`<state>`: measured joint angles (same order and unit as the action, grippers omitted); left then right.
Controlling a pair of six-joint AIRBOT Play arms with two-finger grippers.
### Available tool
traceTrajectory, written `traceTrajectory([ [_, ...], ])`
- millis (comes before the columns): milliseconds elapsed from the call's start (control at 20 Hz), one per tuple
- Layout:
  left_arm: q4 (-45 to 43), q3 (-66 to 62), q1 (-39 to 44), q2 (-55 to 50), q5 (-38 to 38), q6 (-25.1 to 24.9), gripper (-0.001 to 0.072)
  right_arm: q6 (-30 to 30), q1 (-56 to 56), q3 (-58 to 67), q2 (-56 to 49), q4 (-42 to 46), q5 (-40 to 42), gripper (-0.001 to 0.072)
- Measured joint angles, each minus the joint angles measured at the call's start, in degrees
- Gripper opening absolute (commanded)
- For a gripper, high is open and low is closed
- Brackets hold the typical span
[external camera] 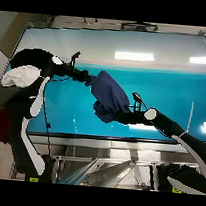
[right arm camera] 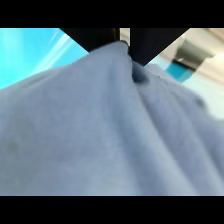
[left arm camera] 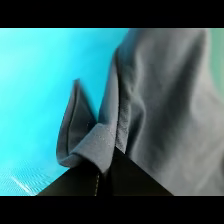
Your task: Fold the shirts.
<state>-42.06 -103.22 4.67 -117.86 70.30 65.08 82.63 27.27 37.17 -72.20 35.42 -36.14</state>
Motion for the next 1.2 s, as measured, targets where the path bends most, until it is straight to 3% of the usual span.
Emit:
traceTrajectory([
  [300, 3.6, -0.1, -3.0, 14.3, 8.0, 1.0, 0.0002, -6.3, -14.6, 8.4, 13.9, -1.6, -14.1, 0.0023],
  [550, 17.6, -0.2, -6.5, 33.2, 14.3, 1.4, 0.0002, -12.9, -32.2, 19.7, 27.0, -13.9, -26.4, 0.0024],
  [750, 21.4, 0.5, -6.3, 46.1, 17.1, 2.8, 0.0003, -14.7, -39.4, 23.2, 32.8, -19.3, -34.1, 0.0024],
  [950, 16.1, 9.5, -1.3, 55.9, 15.3, 3.3, 0.0004, -15.0, -38.0, 22.4, 33.7, -18.9, -39.5, 0.0024],
  [1200, 8.8, 30.0, 3.6, 60.9, 7.1, 3.4, 0.0004, -11.3, -33.1, 13.8, 31.3, -9.3, -38.9, 0.0024],
])
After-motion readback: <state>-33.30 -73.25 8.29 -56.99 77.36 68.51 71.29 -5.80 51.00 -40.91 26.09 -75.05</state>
